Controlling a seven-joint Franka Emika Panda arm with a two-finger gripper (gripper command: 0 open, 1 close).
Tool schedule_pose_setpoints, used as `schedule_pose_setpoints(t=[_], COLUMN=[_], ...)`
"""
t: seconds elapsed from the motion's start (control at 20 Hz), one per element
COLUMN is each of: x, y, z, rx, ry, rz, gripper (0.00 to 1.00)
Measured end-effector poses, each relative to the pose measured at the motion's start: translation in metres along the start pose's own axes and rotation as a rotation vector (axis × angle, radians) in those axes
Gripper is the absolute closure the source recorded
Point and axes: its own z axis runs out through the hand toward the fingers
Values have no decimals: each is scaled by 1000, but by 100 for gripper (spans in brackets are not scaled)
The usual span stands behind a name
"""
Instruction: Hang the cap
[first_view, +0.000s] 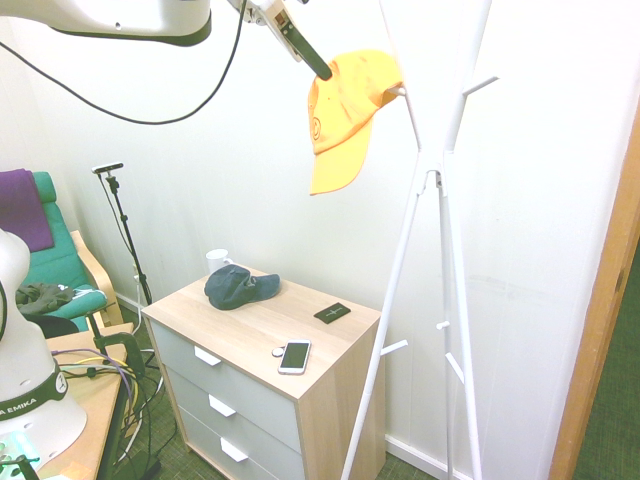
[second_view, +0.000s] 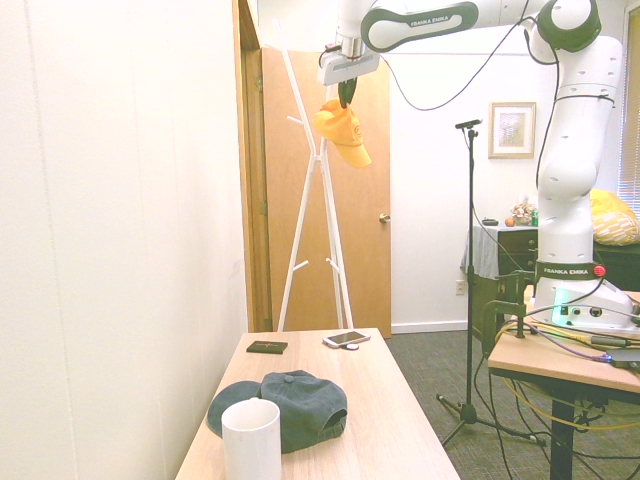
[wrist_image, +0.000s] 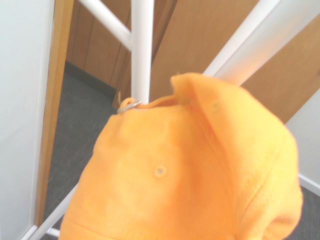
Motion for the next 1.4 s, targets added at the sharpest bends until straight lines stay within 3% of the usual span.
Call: schedule_pose_setpoints(t=[0.25, 0.3, 1.4], x=[-25, -29, -37], y=[-3, -4, -3], z=[24, 29, 36], rx=[-9, -10, 1], ry=[-42, -49, -72], rz=[-30, -34, -28], gripper=[100, 0, 0])
